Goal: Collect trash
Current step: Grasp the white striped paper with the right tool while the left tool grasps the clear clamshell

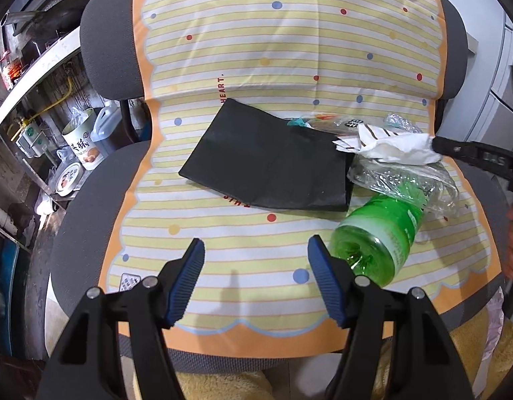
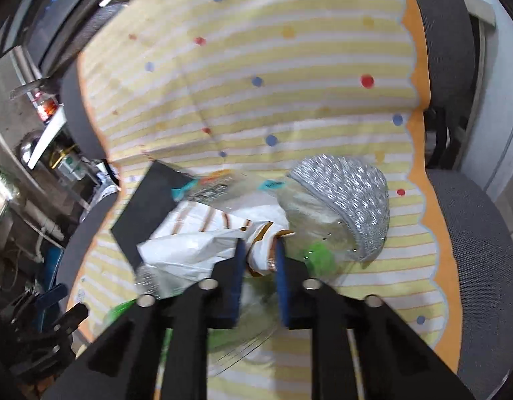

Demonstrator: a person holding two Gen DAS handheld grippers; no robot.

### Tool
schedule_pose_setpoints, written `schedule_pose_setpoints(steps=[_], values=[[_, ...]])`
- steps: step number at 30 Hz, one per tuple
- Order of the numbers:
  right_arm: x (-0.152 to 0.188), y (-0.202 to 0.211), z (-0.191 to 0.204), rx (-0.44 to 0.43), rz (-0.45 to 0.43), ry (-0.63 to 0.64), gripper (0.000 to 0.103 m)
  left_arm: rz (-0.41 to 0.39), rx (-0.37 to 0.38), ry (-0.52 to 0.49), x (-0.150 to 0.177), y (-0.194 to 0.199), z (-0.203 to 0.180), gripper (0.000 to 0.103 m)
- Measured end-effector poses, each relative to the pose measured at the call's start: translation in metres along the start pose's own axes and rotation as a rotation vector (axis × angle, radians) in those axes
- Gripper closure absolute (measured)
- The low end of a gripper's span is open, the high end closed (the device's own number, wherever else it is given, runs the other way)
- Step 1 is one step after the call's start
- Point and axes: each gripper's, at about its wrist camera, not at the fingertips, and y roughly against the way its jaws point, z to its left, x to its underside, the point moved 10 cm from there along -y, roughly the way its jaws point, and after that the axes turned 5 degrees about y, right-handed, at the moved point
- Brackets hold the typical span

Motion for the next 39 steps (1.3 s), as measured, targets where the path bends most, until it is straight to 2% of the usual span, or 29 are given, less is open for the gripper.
schedule_pose_setpoints(steps=[4,6,8,11,16,17,18,20,26,31,35,39], values=[[-0.006,0.057,-0.004,0.079,-0.121,0.033,0.097,-0.024,-0.002,-0.014,0.0,0.01,-0.001,0.04],[-0.003,0.088,-0.018,0.154,-0.166,0.035,0.097,-0.03,0.002,-0.015,0.0,0.014,-0.003,0.04],[0.011,0.111,-0.034,0.225,-0.172,0.031,0.096,-0.032,0.008,-0.016,0.001,0.016,-0.006,0.04],[0.046,0.118,-0.057,0.299,-0.102,0.012,0.096,-0.034,0.022,-0.023,0.002,0.018,-0.015,0.04],[0.103,0.084,-0.069,0.268,0.054,-0.014,0.087,-0.034,0.033,-0.048,0.002,0.019,-0.031,0.04],[0.11,0.078,-0.069,0.267,0.079,-0.012,0.079,-0.034,0.037,-0.06,0.003,0.019,-0.035,0.04],[0.115,0.075,-0.069,0.265,0.096,-0.013,0.062,-0.039,0.046,-0.084,0.004,0.021,-0.042,0.04],[0.12,0.073,-0.068,0.257,0.096,-0.015,0.05,-0.048,0.071,-0.151,0.006,0.025,-0.06,0.039],[0.109,0.089,-0.069,0.238,0.036,-0.031,0.045,-0.112,0.115,-0.392,0.005,0.035,-0.122,0.024],[0.103,0.104,-0.074,0.22,-0.01,-0.063,0.042,-0.092,0.087,-0.553,0.01,0.015,-0.157,0.024],[0.103,0.105,-0.081,0.216,-0.017,-0.087,0.042,-0.108,0.033,-0.621,0.006,0.001,-0.171,0.024],[0.106,0.105,-0.087,0.208,-0.019,-0.116,0.042,-0.129,0.033,-0.713,0.002,-0.01,-0.194,0.024]])
